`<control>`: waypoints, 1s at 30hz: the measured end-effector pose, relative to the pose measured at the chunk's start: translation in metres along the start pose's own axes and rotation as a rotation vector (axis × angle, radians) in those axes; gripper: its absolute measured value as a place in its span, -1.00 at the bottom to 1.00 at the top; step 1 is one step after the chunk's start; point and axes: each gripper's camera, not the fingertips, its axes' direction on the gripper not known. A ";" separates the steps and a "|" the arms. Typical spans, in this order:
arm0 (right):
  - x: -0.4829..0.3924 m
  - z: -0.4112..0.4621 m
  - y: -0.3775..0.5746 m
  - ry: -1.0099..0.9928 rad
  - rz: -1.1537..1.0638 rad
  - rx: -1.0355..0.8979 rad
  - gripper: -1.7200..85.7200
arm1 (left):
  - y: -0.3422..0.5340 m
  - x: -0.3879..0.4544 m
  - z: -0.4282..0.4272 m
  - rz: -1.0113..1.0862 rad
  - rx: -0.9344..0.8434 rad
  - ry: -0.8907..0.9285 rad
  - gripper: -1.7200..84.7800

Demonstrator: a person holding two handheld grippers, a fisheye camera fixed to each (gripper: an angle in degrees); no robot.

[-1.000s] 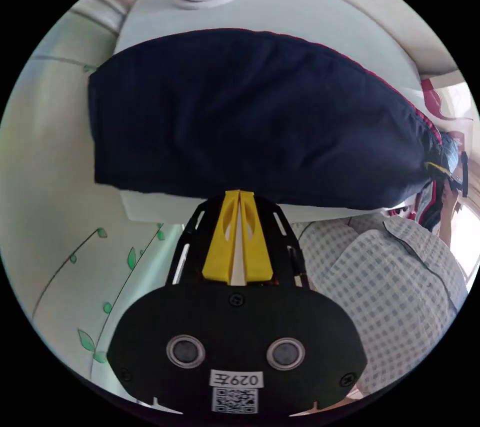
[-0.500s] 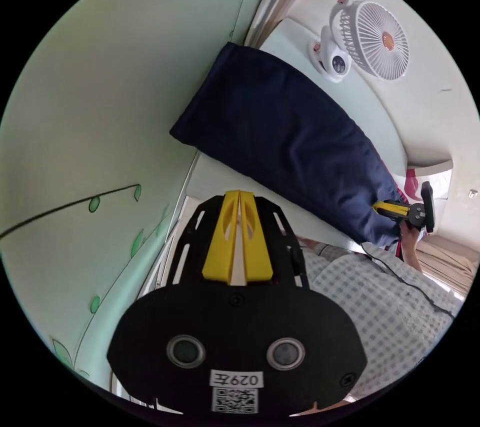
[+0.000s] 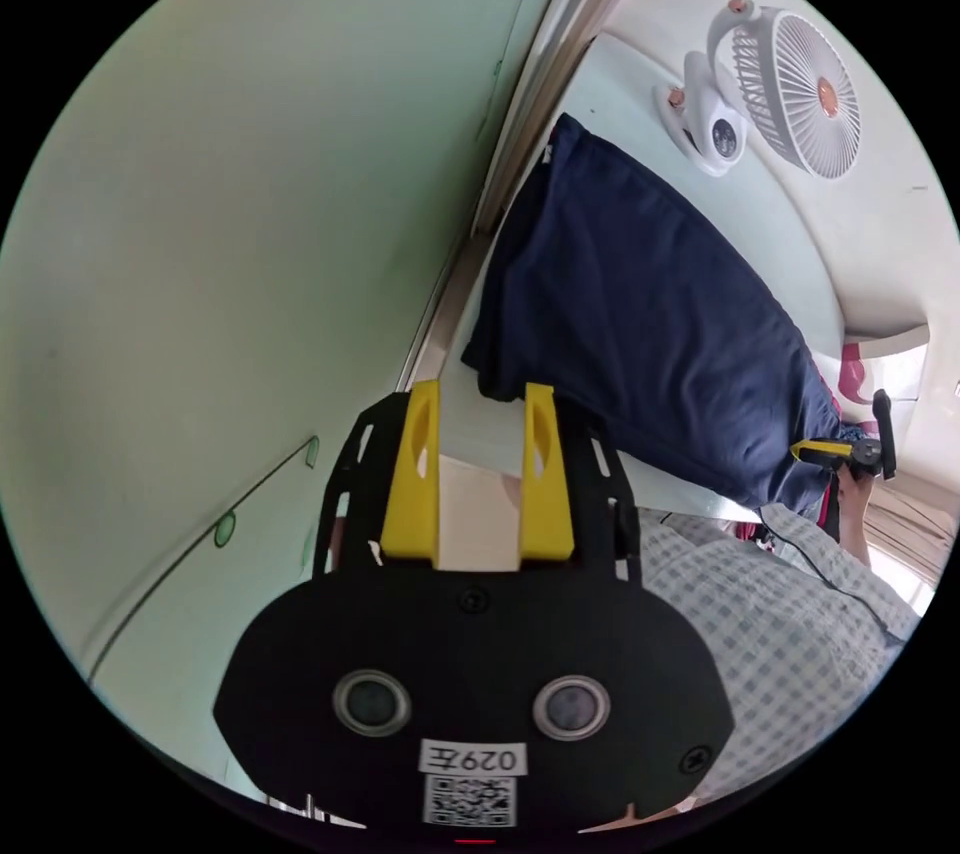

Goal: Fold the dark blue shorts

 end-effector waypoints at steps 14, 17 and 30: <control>-0.011 0.042 -0.045 -0.061 0.069 0.000 -0.97 | -0.013 -0.009 -0.032 0.152 0.038 0.101 -0.52; -0.019 0.049 -0.052 -0.019 0.058 -0.008 -0.97 | -0.017 -0.010 -0.028 0.159 -0.020 0.088 -0.48; -0.022 0.070 -0.059 0.017 0.090 -0.008 -0.97 | -0.025 0.033 -0.001 0.141 -0.058 -0.020 -0.91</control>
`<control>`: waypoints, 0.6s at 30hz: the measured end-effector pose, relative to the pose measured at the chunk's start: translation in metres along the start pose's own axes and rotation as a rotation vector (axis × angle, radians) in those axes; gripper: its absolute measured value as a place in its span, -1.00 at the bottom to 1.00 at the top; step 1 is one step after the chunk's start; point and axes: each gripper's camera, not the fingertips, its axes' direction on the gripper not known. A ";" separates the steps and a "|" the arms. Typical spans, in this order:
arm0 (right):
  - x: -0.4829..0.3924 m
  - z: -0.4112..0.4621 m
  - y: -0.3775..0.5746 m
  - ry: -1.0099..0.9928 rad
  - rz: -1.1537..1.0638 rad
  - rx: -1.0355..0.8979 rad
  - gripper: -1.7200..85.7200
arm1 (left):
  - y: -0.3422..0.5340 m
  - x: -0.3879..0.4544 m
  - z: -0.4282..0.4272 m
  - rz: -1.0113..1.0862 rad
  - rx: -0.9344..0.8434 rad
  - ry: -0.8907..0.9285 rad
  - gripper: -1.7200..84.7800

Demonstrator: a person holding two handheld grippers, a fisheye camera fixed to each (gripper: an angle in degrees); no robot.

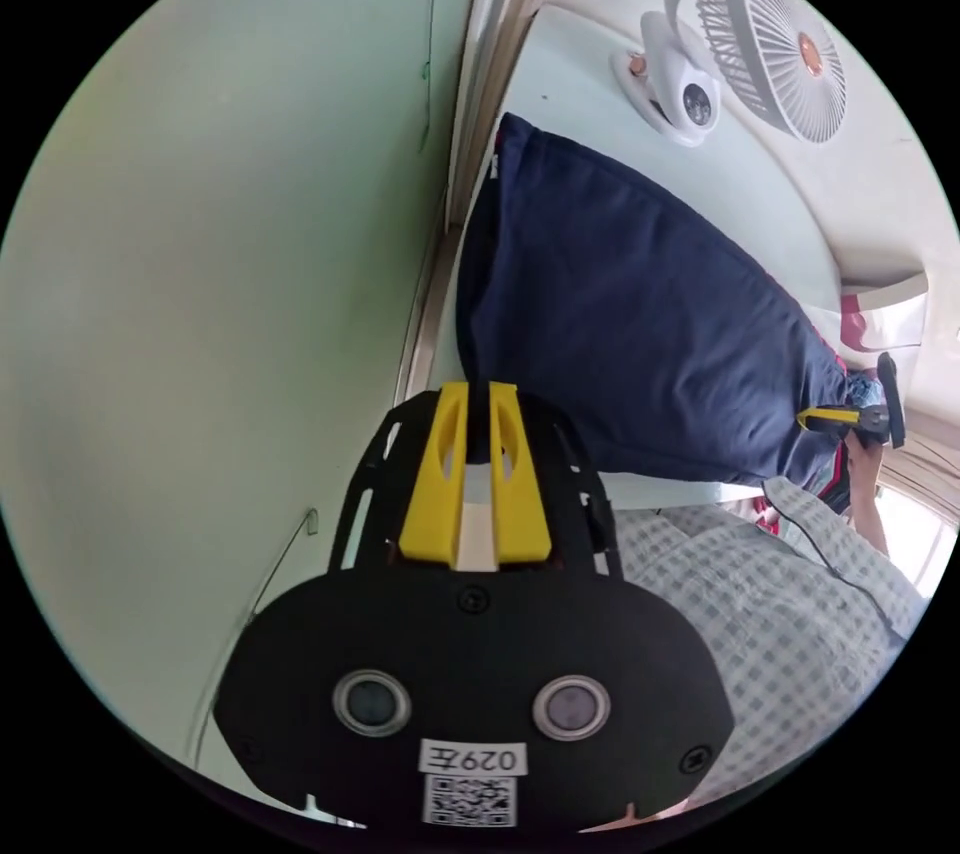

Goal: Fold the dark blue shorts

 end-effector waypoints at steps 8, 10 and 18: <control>-0.023 0.000 0.013 0.021 -0.116 0.065 -0.97 | 0.013 0.011 -0.038 -0.040 0.010 -0.061 -0.97; -0.027 0.000 0.020 0.068 -0.123 0.082 -0.97 | 0.023 0.028 -0.069 -0.022 0.072 -0.058 -0.97; 0.021 -0.025 0.070 -0.188 -0.110 0.236 -0.97 | 0.055 0.137 -0.171 0.103 0.270 -0.041 -0.97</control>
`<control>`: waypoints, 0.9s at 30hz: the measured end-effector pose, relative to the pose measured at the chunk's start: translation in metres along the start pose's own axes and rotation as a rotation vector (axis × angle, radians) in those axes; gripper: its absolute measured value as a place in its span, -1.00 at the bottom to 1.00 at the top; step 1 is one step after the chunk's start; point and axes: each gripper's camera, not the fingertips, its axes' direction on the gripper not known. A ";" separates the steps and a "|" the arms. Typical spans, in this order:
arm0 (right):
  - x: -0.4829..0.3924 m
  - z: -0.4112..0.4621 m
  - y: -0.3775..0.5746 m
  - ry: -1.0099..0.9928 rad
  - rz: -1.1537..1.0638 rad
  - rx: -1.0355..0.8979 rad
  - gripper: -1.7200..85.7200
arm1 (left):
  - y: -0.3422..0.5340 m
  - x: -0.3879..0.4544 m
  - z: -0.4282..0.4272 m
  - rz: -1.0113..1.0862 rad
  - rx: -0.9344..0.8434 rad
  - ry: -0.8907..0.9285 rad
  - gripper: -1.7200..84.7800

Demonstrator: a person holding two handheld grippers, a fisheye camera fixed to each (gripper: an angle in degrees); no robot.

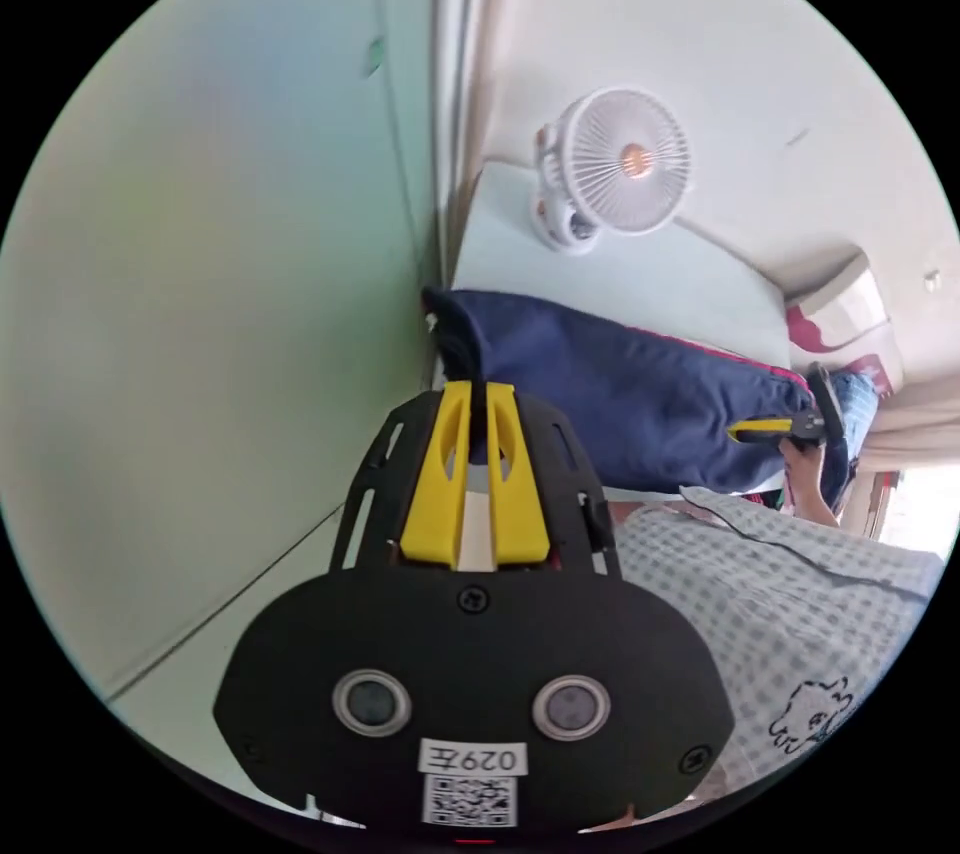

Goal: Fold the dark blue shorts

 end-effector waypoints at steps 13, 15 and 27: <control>0.163 -0.072 0.155 -0.311 0.188 0.244 -0.97 | 0.004 0.506 0.125 0.957 -0.322 0.144 -0.92; 0.180 -0.070 0.172 -0.364 0.194 0.222 -0.97 | 0.016 0.525 0.148 0.956 -0.384 0.118 -0.95; 0.165 -0.071 0.189 -0.597 0.006 0.234 -0.83 | 0.016 0.350 0.158 0.290 -0.364 0.311 -0.77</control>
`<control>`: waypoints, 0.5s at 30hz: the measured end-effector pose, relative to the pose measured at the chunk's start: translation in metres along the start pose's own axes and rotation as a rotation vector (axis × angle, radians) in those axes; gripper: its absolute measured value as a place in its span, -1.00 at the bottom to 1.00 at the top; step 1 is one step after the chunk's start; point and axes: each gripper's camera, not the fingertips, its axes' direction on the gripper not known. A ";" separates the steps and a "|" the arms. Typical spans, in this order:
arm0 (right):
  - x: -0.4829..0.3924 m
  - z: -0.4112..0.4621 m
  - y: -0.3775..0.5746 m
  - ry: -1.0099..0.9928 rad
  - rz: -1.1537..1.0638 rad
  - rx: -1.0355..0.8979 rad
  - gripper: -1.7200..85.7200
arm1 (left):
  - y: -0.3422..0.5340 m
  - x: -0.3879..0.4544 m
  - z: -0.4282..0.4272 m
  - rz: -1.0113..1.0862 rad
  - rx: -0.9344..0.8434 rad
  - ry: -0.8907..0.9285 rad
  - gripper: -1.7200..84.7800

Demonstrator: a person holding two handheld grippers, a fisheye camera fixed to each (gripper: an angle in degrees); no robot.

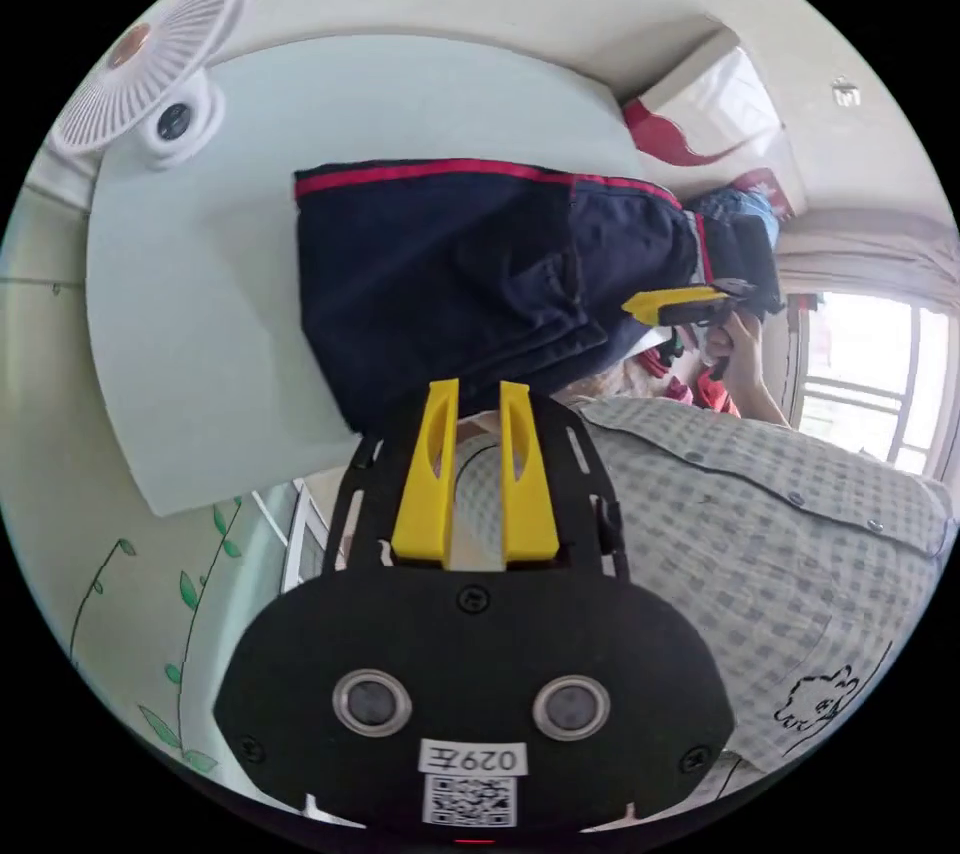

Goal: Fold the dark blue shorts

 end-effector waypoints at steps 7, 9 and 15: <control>-0.031 0.056 -0.026 0.328 -0.077 -0.196 -0.92 | -0.011 -0.042 0.034 -0.054 -0.076 -0.018 -0.79; -0.034 0.053 -0.022 0.325 -0.045 -0.177 -0.92 | -0.022 -0.042 0.040 -0.022 -0.101 -0.018 -0.81; -0.046 0.009 0.006 0.322 0.066 0.084 -0.86 | -0.051 -0.034 0.060 0.113 -0.182 -0.011 -0.92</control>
